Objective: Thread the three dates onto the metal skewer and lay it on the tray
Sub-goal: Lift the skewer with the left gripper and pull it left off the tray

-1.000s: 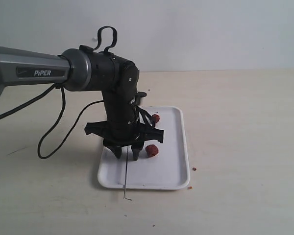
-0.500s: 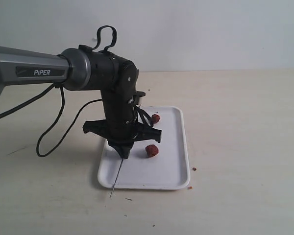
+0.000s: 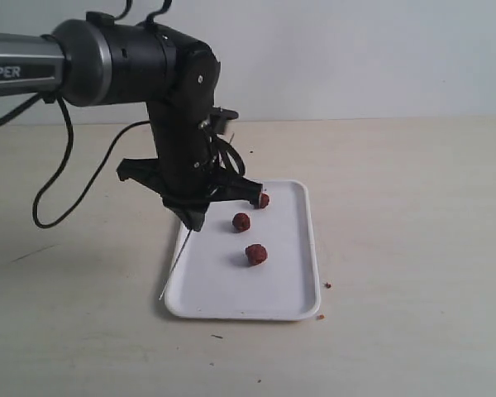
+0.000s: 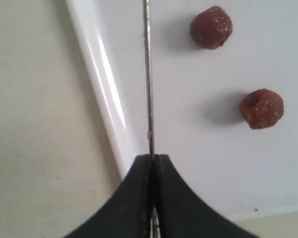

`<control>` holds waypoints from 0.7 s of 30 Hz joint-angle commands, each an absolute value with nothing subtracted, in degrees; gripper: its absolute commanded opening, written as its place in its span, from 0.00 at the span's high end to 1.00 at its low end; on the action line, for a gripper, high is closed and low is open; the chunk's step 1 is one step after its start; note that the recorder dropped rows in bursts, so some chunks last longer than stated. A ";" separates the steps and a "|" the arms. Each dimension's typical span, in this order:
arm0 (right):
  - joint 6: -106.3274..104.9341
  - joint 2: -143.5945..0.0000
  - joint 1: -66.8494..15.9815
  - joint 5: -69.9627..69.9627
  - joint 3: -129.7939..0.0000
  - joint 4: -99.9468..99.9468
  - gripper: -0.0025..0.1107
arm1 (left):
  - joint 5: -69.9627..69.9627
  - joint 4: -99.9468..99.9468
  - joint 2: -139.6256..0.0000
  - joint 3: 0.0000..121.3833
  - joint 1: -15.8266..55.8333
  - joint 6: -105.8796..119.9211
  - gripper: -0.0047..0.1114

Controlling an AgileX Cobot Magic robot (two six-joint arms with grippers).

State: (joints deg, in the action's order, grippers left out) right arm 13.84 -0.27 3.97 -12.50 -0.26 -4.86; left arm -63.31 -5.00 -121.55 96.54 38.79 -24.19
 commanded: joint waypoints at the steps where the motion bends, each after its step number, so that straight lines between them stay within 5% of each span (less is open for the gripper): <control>1: 13.57 0.00 4.31 -11.65 0.00 -4.84 0.98 | -66.47 -6.63 -118.24 96.41 38.86 -22.82 0.96; 21: 13.57 0.00 4.31 -11.65 0.00 -4.84 0.98 | -59.78 -7.37 -100.38 69.52 38.76 -5.60 0.96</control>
